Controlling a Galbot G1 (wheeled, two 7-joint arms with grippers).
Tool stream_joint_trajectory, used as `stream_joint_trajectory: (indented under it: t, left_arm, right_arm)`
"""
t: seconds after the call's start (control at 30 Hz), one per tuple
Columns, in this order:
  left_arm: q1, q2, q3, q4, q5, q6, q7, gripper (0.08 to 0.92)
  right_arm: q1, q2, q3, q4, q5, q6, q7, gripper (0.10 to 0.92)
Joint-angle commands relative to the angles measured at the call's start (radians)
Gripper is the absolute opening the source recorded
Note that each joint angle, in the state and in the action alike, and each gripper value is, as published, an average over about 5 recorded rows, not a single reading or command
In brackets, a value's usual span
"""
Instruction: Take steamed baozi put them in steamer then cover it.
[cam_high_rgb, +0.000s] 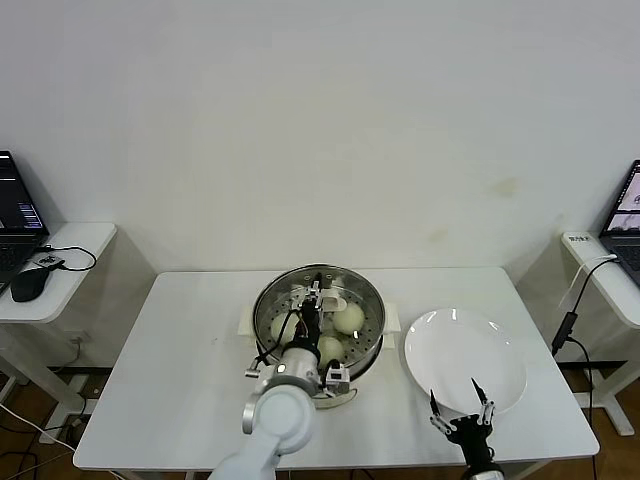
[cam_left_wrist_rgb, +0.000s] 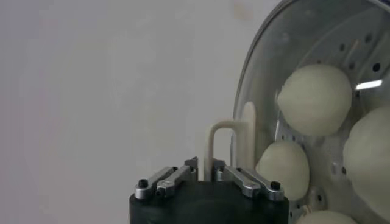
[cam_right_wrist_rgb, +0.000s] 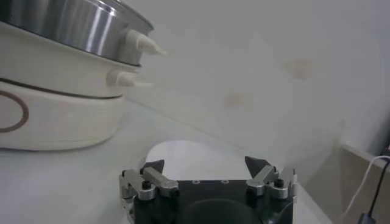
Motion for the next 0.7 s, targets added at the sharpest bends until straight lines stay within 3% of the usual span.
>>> stream_joint_trajectory:
  t: [0.03, 0.23, 0.37, 0.53, 0.6, 0.7]
  left_arm:
    - [0.147, 0.066, -0.018, -0.206, -0.03, -0.004, -0.009, 0.449]
    - [0.403, 0.117, -0.098, -0.432, -0.085, -0.058, -0.076, 0.622]
    - [0.628, 0.135, -0.189, -0.542, -0.273, -0.131, -0.217, 0.735]
    - [0.851, 0.107, -0.489, -0.52, -0.967, -0.426, -0.466, 0.816]
    - [0.894, 0.076, -0.598, -0.488, -1.245, -0.53, -0.501, 0.821]
    - [0.932, 0.057, -0.678, -0.446, -1.52, -0.557, -0.518, 0.822]
  right_arm:
    - [-0.001, -0.001, -0.001, -0.001, -0.003, 0.001, -0.001, 0.823]
    - [-0.009, -0.014, 0.0, 0.001, 0.001, 0.005, -0.002, 0.823]
    - [-0.017, -0.034, 0.003, 0.002, 0.02, 0.012, -0.004, 0.823]
    - [-0.031, -0.065, 0.005, 0.014, 0.073, 0.038, -0.004, 0.823]
    - [-0.036, -0.074, 0.002, 0.024, 0.095, 0.05, -0.004, 0.823]
    - [-0.04, -0.083, -0.017, 0.045, 0.131, 0.055, -0.012, 0.823]
